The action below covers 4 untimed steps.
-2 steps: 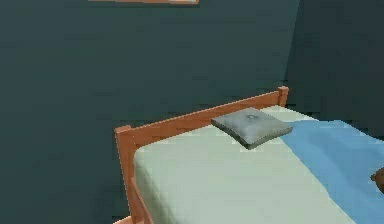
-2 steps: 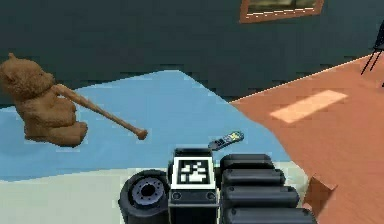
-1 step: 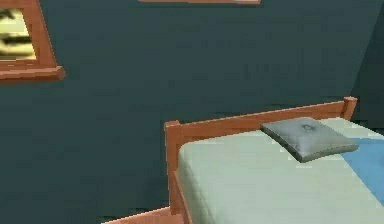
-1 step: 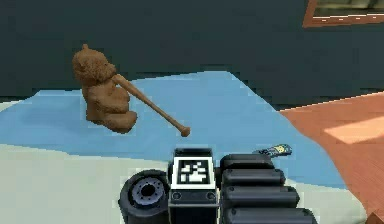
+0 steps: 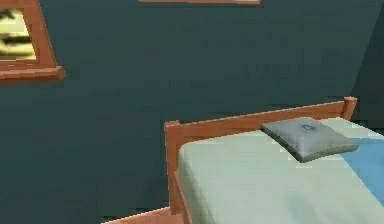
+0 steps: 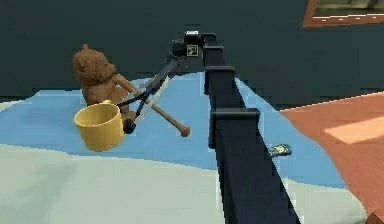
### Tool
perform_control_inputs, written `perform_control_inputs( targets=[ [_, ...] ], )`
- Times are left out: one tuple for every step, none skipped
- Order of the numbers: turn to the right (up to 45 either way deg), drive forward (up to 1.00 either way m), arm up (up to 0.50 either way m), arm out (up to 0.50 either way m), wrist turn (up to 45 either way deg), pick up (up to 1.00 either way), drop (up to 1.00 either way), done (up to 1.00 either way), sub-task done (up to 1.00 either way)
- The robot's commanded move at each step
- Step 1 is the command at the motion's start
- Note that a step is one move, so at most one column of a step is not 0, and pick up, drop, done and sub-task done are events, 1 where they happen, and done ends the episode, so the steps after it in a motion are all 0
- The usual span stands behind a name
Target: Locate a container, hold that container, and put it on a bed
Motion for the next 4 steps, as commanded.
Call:
perform_control_inputs(
  targets=[
    [0.0,0.00,0.00,0.00,39.0,0.00,0.00,0.00,0.00],
    [0.0,0.00,-0.14,0.00,0.0,0.00,0.00,0.00,0.00],
    [0.0,0.00,-0.32,0.00,0.0,0.00,0.00,0.00,0.00],
    [0.0,0.00,0.00,0.00,0.0,0.00,1.00,0.00,0.00]
  ],
)
